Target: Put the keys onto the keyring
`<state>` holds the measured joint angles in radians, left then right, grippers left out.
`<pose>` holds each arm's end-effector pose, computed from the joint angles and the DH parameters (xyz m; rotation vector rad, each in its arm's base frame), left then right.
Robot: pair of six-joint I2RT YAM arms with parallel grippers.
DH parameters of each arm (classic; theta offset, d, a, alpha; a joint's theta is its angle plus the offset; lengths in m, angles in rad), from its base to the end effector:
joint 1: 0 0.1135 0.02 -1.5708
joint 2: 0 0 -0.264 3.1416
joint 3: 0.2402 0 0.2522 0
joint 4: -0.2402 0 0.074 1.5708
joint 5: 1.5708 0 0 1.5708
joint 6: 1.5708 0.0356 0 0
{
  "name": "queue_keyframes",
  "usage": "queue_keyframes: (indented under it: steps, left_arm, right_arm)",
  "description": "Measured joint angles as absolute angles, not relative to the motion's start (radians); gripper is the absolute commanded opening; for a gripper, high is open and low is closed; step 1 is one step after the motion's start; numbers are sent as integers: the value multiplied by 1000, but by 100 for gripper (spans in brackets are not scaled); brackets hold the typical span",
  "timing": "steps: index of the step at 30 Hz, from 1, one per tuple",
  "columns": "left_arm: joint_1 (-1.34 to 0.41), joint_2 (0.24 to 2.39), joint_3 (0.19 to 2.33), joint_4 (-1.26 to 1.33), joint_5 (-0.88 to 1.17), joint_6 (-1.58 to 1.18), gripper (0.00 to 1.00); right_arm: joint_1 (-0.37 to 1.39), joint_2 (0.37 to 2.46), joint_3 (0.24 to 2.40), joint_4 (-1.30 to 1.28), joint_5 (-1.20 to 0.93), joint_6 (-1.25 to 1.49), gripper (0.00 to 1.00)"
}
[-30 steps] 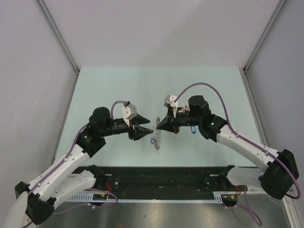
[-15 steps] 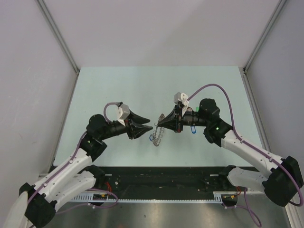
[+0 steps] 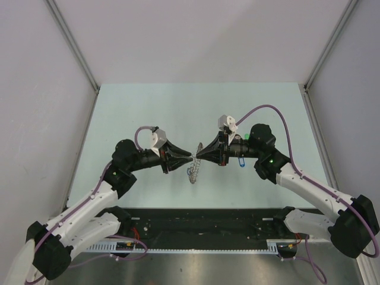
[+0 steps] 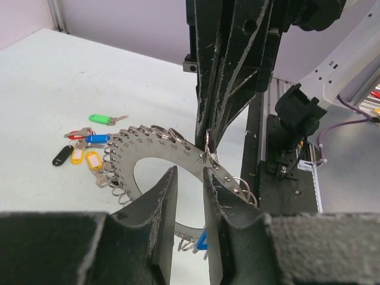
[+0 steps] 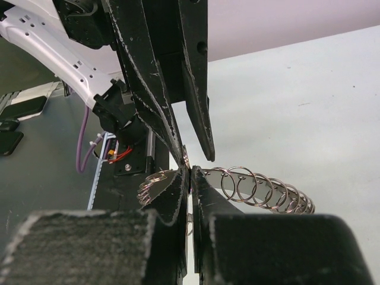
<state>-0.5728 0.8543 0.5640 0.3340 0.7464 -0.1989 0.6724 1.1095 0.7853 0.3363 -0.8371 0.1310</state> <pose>0.1538 -0.1279 0.3043 0.9042 1.3945 -1.1628 0.1804 0.1774 0.3299 -1.0955 1.3172 1.2578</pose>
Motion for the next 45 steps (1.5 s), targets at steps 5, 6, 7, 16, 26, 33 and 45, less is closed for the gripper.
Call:
queue_keyframes:
  steps: [5, 6, 7, 16, 26, 33, 45]
  left_arm:
    - [-573, 860, 585, 332, 768, -187, 27]
    - [-573, 860, 587, 332, 772, -184, 27]
    - [-573, 862, 589, 331, 774, -182, 27]
    - [-580, 866, 599, 317, 785, -171, 22]
    - [-589, 877, 619, 282, 790, -149, 0]
    - [-593, 877, 628, 237, 783, -110, 0]
    - [-603, 890, 712, 54, 740, 139, 1]
  right_arm:
    - [677, 1111, 785, 344, -838, 131, 0]
    - [678, 1113, 785, 347, -837, 131, 0]
    - [679, 1114, 785, 349, -837, 131, 0]
    - [686, 1121, 785, 350, -836, 130, 0]
    - [692, 1122, 783, 348, -817, 115, 0]
    - [700, 1121, 783, 315, -792, 93, 12]
    - [739, 1004, 783, 93, -701, 14, 53]
